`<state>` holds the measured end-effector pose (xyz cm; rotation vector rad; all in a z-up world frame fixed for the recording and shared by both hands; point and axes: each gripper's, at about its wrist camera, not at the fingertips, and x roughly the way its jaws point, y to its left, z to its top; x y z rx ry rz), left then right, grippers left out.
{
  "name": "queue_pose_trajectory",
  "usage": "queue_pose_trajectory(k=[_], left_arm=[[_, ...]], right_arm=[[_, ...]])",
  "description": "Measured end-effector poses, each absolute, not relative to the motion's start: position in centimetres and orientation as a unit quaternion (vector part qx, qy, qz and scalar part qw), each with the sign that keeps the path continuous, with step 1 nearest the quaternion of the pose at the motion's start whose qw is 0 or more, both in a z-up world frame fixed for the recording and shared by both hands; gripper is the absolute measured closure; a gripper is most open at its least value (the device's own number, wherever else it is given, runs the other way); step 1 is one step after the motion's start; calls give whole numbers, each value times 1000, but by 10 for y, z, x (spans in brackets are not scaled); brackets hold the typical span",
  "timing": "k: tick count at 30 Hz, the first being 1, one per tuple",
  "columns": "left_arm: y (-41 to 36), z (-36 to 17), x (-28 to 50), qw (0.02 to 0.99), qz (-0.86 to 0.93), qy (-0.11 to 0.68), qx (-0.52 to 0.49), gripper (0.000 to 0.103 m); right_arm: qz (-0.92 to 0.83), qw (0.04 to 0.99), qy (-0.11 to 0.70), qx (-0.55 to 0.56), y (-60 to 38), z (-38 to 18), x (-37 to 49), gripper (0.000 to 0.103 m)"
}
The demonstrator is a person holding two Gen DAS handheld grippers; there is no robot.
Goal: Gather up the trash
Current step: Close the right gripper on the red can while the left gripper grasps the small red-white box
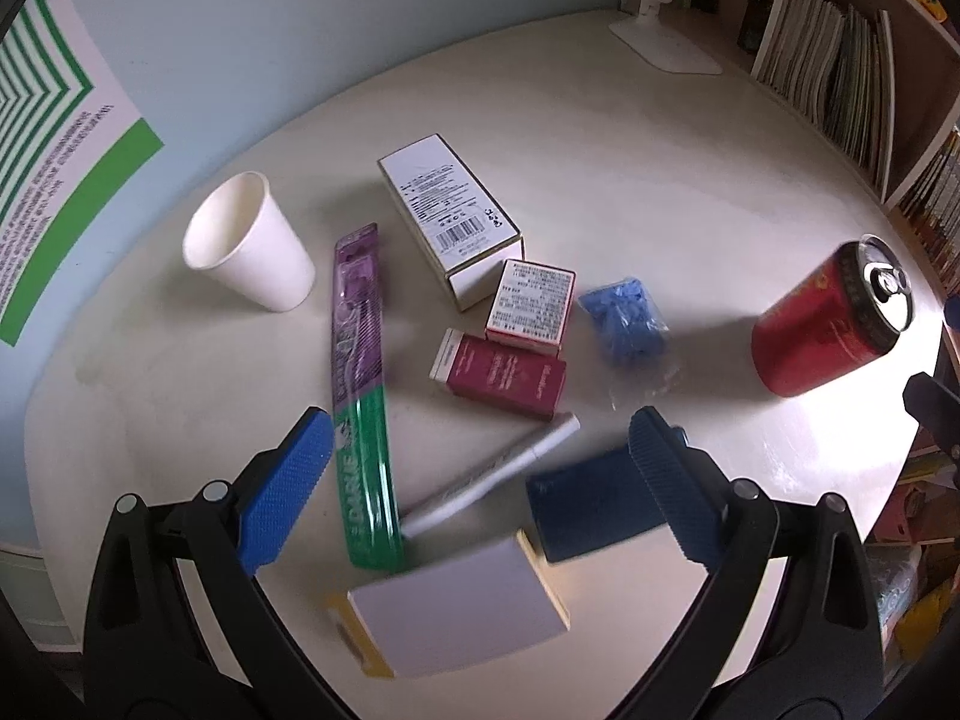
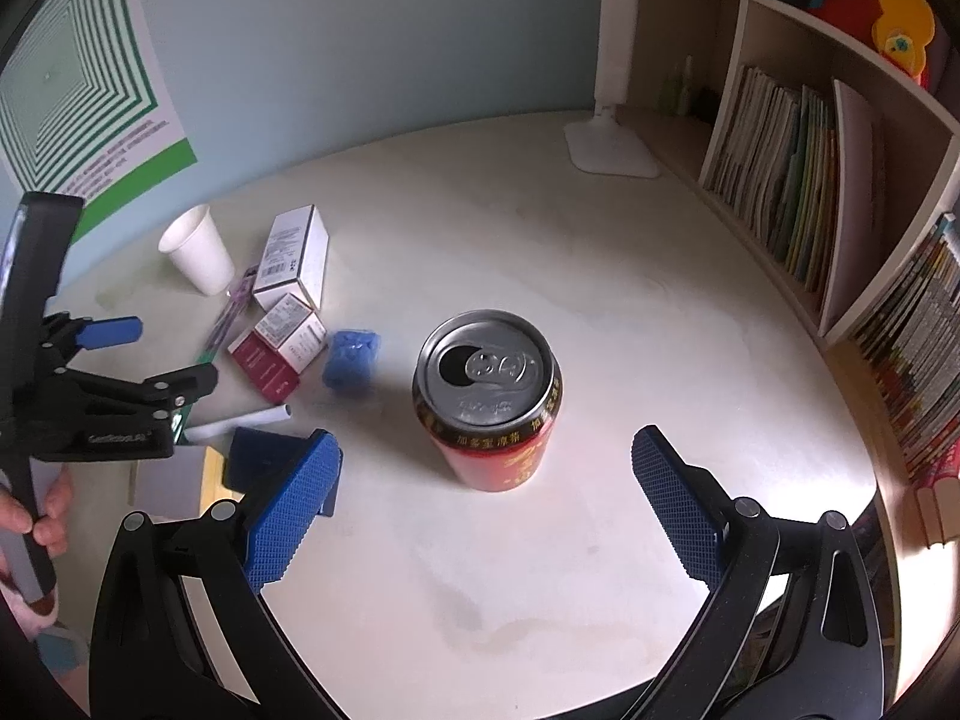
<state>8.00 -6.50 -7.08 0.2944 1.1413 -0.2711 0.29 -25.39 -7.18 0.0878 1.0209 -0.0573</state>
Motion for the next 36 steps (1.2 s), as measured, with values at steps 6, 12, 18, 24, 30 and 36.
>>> queue_pose_trajectory(k=[6, 12, 18, 24, 30, 36], left_arm=[[-73, -85, 103, 814, -133, 548, 142, 7], [-79, -96, 116, 806, -136, 557, 150, 11], [-91, -105, 124, 799, -142, 562, 162, 17], [-102, -112, 130, 792, -150, 567, 168, 25], [-114, -117, 134, 791, -154, 565, 178, 33], [-125, -125, 141, 784, -167, 573, 169, 52]], right_arm=[[-30, 865, 498, 46, -258, -80, 17, 6], [-33, 863, 502, 54, -263, -87, 27, 7], [-35, 859, 508, 60, -268, -95, 35, 7], [-36, 852, 518, 70, -271, -104, 40, 28], [-35, 852, 516, 78, -274, -108, 41, 35], [-35, 855, 510, 82, -276, -108, 41, 36]])
